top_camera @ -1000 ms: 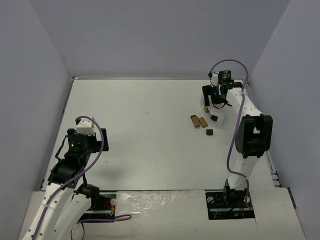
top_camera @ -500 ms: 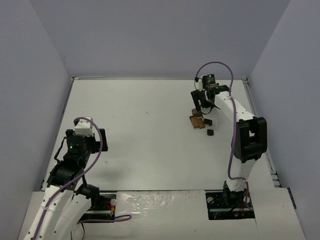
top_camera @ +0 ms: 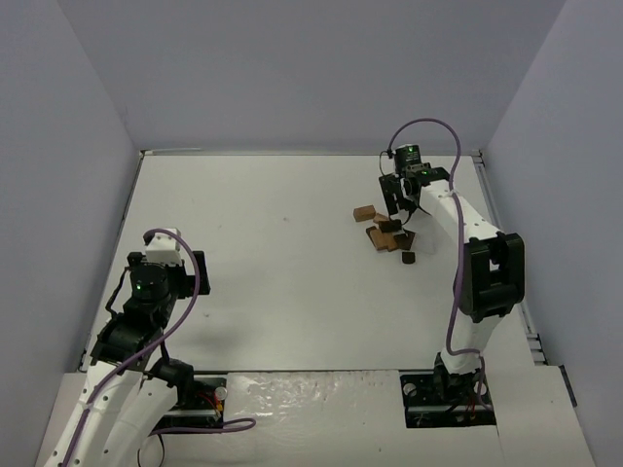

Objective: Build the wood block tower

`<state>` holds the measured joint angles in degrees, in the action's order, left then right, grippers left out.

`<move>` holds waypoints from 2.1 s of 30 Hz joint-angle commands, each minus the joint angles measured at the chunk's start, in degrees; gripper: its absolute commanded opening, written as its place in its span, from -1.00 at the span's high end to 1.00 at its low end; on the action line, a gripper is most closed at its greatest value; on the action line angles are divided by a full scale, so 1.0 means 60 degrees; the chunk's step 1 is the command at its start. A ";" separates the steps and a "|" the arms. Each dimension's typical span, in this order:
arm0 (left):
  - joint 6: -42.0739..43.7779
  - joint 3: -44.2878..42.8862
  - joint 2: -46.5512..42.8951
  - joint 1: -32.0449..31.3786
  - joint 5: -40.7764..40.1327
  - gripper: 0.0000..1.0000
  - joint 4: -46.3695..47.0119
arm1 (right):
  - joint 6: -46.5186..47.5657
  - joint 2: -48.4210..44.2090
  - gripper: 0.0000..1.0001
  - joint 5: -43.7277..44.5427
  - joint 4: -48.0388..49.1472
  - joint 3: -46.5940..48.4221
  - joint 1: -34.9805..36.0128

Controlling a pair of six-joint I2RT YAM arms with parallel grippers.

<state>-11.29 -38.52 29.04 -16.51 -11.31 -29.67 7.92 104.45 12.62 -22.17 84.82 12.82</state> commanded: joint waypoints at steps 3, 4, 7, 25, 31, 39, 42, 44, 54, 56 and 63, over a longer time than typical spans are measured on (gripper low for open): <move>0.0007 -0.0437 0.0169 -0.0075 -0.0139 -0.94 0.0508 | -0.0226 -0.0813 1.00 0.1213 0.0357 0.0132 0.0030; 0.0007 -0.0445 0.0160 -0.0075 -0.0156 -0.94 0.0517 | -0.0262 -0.0822 1.00 0.1258 0.0366 0.0132 0.0021; 0.0007 -0.0454 0.0180 -0.0075 -0.0199 -0.94 0.0479 | -0.0328 -0.0813 1.00 0.1469 0.0389 0.0240 -0.0048; -0.0021 -0.0494 0.0170 -0.0075 -0.0124 -0.94 0.0436 | -0.1343 0.0258 1.00 -0.6905 0.0458 0.2226 -0.4064; 0.0007 -0.0494 0.0229 -0.0060 -0.0063 -0.94 0.0448 | -0.1671 0.1338 1.00 -0.9188 0.0516 0.2882 -0.4466; 0.0007 -0.0505 0.0232 -0.0060 -0.0044 -0.94 0.0452 | -0.2019 0.2654 1.00 -1.0086 0.0656 0.3665 -0.4531; 0.0013 -0.0494 0.0257 -0.0060 -0.0098 -0.94 0.0449 | -0.1967 0.3032 0.78 -1.0152 0.0678 0.3635 -0.4624; 0.0012 -0.0494 0.0282 -0.0060 -0.0087 -0.94 0.0434 | -0.1854 0.3247 0.50 -1.0126 0.0687 0.3570 -0.4746; -0.0023 -0.0508 0.0405 -0.0060 -0.0061 -0.94 0.0419 | -0.1758 0.3375 -0.99 -0.9005 0.0663 0.3971 -0.5139; -0.0025 -0.0510 0.0438 -0.0060 -0.0014 -0.94 0.0419 | -0.1738 0.3289 -1.00 -0.8599 0.0661 0.4065 -0.5125; -0.0038 -0.0518 0.0395 -0.0060 -0.0038 -0.94 0.0409 | -0.1471 0.2612 -1.00 -0.6716 0.0654 0.4087 -0.5052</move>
<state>-11.31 -38.57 30.87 -16.56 -11.83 -29.76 -2.59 125.99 -35.69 -19.48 107.16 -17.99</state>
